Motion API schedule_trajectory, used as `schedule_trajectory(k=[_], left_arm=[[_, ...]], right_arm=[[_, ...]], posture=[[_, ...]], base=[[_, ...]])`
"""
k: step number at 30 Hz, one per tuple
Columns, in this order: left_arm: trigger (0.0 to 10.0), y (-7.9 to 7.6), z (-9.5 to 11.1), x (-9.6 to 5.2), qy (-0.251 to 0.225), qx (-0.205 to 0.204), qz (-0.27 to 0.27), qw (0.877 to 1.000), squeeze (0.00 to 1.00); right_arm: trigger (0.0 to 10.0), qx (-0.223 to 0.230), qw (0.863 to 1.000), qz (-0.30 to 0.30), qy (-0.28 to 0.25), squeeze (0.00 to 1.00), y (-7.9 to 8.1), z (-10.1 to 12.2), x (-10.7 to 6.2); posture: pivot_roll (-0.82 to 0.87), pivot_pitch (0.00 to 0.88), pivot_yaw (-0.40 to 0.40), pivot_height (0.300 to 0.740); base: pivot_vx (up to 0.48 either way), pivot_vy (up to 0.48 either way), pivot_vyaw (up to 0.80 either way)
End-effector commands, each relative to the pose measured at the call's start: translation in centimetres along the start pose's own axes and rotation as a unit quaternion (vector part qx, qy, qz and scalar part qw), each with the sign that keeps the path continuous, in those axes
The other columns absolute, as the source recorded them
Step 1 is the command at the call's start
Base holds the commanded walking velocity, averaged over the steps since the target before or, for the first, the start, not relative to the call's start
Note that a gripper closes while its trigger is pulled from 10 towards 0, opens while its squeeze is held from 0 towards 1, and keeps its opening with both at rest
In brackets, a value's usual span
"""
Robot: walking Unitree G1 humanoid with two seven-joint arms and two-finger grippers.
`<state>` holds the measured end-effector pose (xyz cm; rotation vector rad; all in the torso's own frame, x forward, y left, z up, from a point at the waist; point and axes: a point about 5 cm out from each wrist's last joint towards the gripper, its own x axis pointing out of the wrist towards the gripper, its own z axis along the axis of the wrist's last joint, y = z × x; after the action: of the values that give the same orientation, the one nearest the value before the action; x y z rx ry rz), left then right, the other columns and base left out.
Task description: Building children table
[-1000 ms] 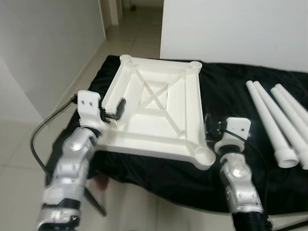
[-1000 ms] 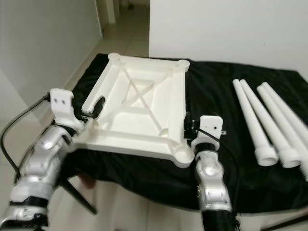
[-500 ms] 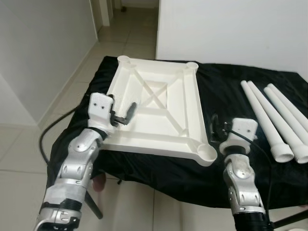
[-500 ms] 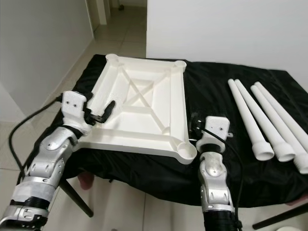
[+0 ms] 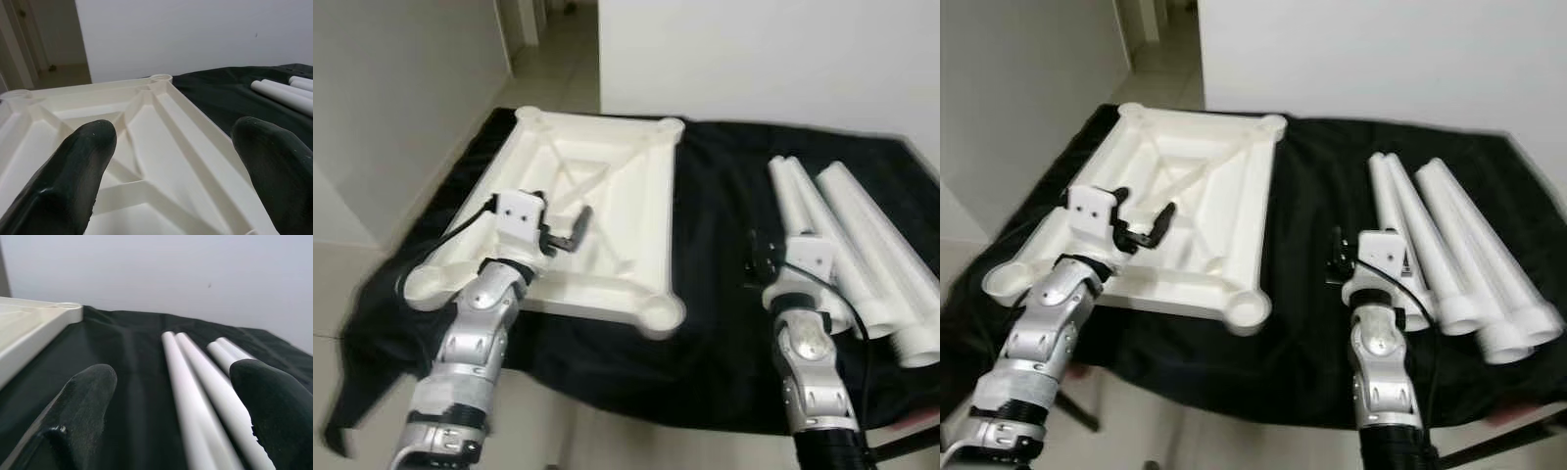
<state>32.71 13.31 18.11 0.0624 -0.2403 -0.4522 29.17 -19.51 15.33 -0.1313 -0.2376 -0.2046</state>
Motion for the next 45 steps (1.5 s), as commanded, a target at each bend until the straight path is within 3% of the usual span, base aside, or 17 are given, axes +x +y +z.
schedule_trajectory(k=[1, 13, 27, 45], left_arm=[[10.0, 0.6, -0.44, -0.23, 0.008, -0.001, 0.021, 1.0, 0.0], [10.0, 0.7, -0.49, -0.04, 0.009, -0.021, 0.021, 1.0, 0.0], [10.0, 0.79, -0.58, -0.06, 0.011, -0.028, 0.021, 0.999, 0.0], [10.0, 0.74, -0.24, -0.01, 0.007, 0.001, 0.014, 1.0, 0.0]], right_arm=[[10.0, 0.003, 1.0, 0.002, 0.007, 0.0, 0.31, -0.16, -0.06], [10.0, 0.004, 1.0, 0.008, 0.006, 0.0, 0.63, -0.11, 0.2], [10.0, 0.001, 1.0, 0.012, 0.005, 0.0, 0.79, -0.07, 0.26], [10.0, 0.003, 1.0, 0.012, 0.012, 0.0, 0.93, -0.42, 0.0]], posture=[[0.0, 0.028, 0.015, 0.74], [0.01, 0.01, 0.015, 0.74], [0.01, 0.012, 0.012, 0.74], [0.01, 0.028, 0.021, 0.74]], base=[[0.0, 0.0, 0.0], [0.0, 0.0, 0.0], [0.0, 0.368, 0.0], [0.0, 0.027, 0.0]])
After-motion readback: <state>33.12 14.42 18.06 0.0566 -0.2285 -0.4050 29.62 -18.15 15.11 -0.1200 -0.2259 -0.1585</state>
